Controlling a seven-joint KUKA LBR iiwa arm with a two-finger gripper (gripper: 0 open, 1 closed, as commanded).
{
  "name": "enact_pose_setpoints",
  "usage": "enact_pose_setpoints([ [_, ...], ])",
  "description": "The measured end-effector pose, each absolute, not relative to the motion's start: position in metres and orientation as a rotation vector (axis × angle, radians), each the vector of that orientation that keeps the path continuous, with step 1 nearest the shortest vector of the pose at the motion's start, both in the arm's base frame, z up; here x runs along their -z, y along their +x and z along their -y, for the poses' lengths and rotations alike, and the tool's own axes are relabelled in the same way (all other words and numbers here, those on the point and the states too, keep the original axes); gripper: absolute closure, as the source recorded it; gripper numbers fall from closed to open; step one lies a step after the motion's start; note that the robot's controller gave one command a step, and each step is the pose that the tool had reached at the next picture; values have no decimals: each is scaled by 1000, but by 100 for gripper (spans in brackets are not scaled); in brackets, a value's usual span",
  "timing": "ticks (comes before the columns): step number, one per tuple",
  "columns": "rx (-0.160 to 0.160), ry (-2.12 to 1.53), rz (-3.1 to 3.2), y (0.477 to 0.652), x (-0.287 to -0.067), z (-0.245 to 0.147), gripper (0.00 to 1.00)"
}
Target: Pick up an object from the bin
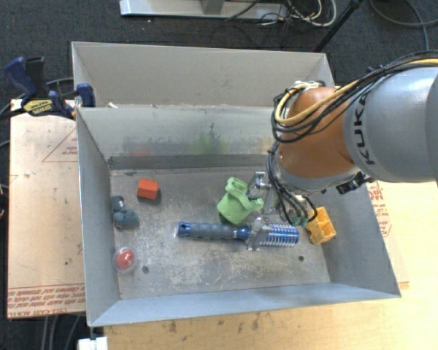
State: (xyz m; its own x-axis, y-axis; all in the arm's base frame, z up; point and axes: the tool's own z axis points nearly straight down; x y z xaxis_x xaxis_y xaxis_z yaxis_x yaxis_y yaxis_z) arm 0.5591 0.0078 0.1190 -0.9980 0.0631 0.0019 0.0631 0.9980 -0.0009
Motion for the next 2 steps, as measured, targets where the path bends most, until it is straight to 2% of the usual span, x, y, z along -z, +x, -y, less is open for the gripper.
enact_pose_setpoints([
  [1, 4, -179, 3156, 564, -94, -5, 0],
  [2, 6, -177, 3147, 561, -90, -5, 100],
])
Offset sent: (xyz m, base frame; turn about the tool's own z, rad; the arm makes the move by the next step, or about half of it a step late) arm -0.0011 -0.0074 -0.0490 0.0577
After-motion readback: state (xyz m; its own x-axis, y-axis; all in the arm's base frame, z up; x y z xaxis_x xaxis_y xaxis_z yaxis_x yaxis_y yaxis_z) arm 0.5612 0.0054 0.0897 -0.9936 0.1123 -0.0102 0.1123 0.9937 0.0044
